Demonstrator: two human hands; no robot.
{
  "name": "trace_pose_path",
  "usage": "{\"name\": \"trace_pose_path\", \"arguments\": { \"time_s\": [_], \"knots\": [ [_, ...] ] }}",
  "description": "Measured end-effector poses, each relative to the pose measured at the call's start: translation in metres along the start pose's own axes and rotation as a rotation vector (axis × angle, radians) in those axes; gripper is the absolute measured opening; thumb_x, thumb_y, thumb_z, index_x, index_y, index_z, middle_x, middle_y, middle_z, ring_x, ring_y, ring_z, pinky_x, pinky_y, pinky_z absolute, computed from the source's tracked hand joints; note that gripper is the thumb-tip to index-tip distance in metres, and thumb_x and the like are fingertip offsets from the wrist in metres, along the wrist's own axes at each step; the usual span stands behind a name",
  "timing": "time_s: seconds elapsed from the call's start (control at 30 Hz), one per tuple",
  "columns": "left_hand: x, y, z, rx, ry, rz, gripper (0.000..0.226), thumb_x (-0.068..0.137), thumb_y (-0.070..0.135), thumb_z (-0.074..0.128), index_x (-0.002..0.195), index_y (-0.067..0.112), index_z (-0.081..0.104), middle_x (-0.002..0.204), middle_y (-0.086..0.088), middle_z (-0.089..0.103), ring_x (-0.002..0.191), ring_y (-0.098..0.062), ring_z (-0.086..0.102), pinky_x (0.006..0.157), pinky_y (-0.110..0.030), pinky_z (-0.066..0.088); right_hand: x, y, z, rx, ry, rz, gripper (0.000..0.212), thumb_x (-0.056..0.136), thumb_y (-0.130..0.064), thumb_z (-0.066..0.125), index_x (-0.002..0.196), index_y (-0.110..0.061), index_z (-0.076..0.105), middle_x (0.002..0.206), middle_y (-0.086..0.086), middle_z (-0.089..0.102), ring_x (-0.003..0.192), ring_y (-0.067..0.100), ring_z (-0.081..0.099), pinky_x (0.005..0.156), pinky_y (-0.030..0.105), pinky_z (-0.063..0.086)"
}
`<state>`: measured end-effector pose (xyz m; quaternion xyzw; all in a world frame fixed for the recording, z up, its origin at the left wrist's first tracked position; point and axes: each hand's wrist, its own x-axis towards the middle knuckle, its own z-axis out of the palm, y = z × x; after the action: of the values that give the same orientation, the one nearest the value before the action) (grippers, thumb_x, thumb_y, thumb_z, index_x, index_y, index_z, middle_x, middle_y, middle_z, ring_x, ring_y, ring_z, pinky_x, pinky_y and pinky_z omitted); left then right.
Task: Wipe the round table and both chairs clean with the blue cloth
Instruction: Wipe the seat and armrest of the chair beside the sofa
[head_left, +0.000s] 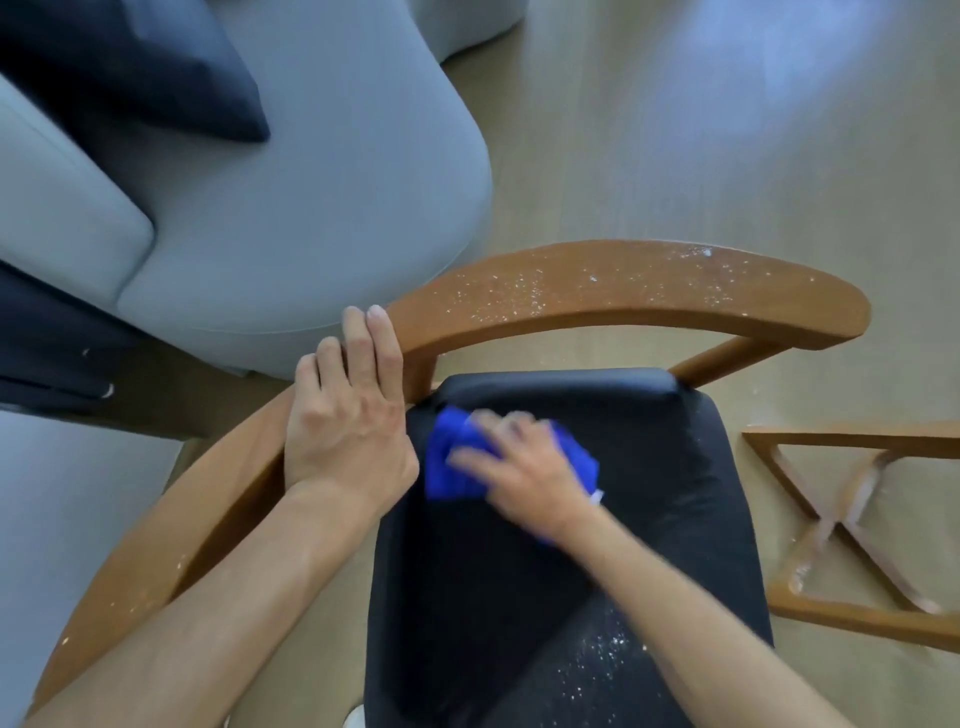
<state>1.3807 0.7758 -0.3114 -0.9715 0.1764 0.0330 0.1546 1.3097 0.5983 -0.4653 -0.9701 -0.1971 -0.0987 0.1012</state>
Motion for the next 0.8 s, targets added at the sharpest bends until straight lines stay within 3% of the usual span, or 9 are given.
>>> {"name": "trace_pose_path", "arguments": {
  "time_s": [0.1, 0.17, 0.3, 0.37, 0.43, 0.5, 0.6, 0.67, 0.8],
  "knots": [
    [0.0, 0.002, 0.001, 0.042, 0.006, -0.007, 0.082, 0.077, 0.028, 0.039, 0.143, -0.011, 0.01, 0.138, -0.027, 0.036, 0.102, -0.038, 0.048, 0.088, -0.043, 0.04, 0.03, 0.055, -0.009, -0.069, 0.032, 0.657, 0.047, 0.07, -0.016, 0.071, 0.115, -0.024, 0.062, 0.128, 0.015, 0.055, 0.082, 0.038, 0.054, 0.063, 0.041, 0.041],
    [0.0, 0.002, 0.003, 0.062, 0.003, -0.01, 0.08, 0.078, 0.029, 0.036, 0.143, -0.011, 0.01, 0.139, -0.026, 0.036, 0.102, -0.036, 0.049, 0.088, -0.041, 0.041, 0.036, 0.039, -0.006, -0.086, 0.044, 0.78, 0.046, 0.068, -0.017, 0.071, 0.113, -0.022, 0.063, 0.124, 0.017, 0.056, 0.078, 0.037, 0.053, 0.061, 0.04, 0.041],
    [0.0, 0.0, 0.003, 0.05, -0.021, -0.019, 0.08, 0.078, 0.027, 0.041, 0.142, -0.011, 0.013, 0.136, -0.028, 0.038, 0.099, -0.039, 0.049, 0.085, -0.043, 0.04, -0.029, -0.096, 0.003, 0.156, 0.08, 0.453, 0.041, 0.068, -0.01, 0.062, 0.105, -0.027, 0.067, 0.12, 0.014, 0.063, 0.079, 0.032, 0.052, 0.063, 0.037, 0.042],
    [-0.001, 0.0, 0.003, 0.022, -0.045, -0.012, 0.079, 0.077, 0.024, 0.045, 0.141, -0.012, 0.015, 0.135, -0.031, 0.037, 0.097, -0.042, 0.048, 0.083, -0.046, 0.04, -0.091, -0.17, -0.002, 0.315, -0.084, 0.319, 0.026, 0.073, -0.022, 0.062, 0.094, -0.036, 0.065, 0.106, 0.003, 0.068, 0.073, 0.025, 0.056, 0.063, 0.031, 0.041],
    [-0.001, -0.003, 0.002, -0.011, -0.043, -0.009, 0.078, 0.078, 0.021, 0.046, 0.141, -0.013, 0.015, 0.134, -0.033, 0.036, 0.096, -0.045, 0.047, 0.081, -0.049, 0.038, -0.139, -0.197, -0.012, 0.34, -0.319, 0.193, 0.013, 0.076, -0.041, 0.057, 0.089, -0.04, 0.056, 0.086, -0.012, 0.051, 0.056, 0.012, 0.048, 0.06, 0.023, 0.041],
    [-0.002, -0.004, 0.002, -0.072, -0.024, 0.005, 0.074, 0.08, 0.017, 0.04, 0.14, -0.015, 0.013, 0.133, -0.037, 0.033, 0.095, -0.048, 0.044, 0.078, -0.054, 0.035, -0.163, -0.17, -0.024, 0.22, -0.447, 0.016, 0.014, 0.092, -0.039, 0.037, 0.099, -0.041, 0.049, 0.089, -0.012, 0.036, 0.057, 0.007, 0.044, 0.061, 0.018, 0.044],
    [-0.001, -0.003, 0.001, -0.132, 0.011, 0.003, 0.073, 0.078, 0.018, 0.031, 0.14, -0.014, 0.012, 0.132, -0.039, 0.03, 0.093, -0.049, 0.042, 0.074, -0.055, 0.032, -0.168, -0.052, -0.036, 0.054, -0.149, -0.176, 0.034, 0.093, -0.017, 0.047, 0.114, -0.043, 0.054, 0.129, -0.001, 0.054, 0.089, 0.022, 0.057, 0.073, 0.03, 0.048],
    [0.0, -0.001, 0.003, -0.169, 0.046, -0.001, 0.075, 0.076, 0.021, 0.031, 0.14, -0.014, 0.011, 0.131, -0.039, 0.028, 0.092, -0.05, 0.041, 0.074, -0.056, 0.031, -0.151, 0.035, -0.044, -0.076, 0.03, 0.061, 0.051, 0.077, -0.006, 0.057, 0.118, -0.037, 0.055, 0.137, 0.007, 0.049, 0.094, 0.031, 0.054, 0.075, 0.038, 0.049],
    [0.002, 0.003, 0.008, -0.198, 0.096, -0.007, 0.079, 0.071, 0.02, 0.035, 0.139, -0.012, 0.011, 0.131, -0.039, 0.027, 0.09, -0.05, 0.041, 0.072, -0.056, 0.032, -0.112, 0.113, -0.052, -0.137, 0.05, 0.653, 0.05, 0.076, -0.016, 0.058, 0.123, -0.028, 0.054, 0.134, 0.015, 0.052, 0.096, 0.039, 0.053, 0.077, 0.048, 0.05]
  ]
}}
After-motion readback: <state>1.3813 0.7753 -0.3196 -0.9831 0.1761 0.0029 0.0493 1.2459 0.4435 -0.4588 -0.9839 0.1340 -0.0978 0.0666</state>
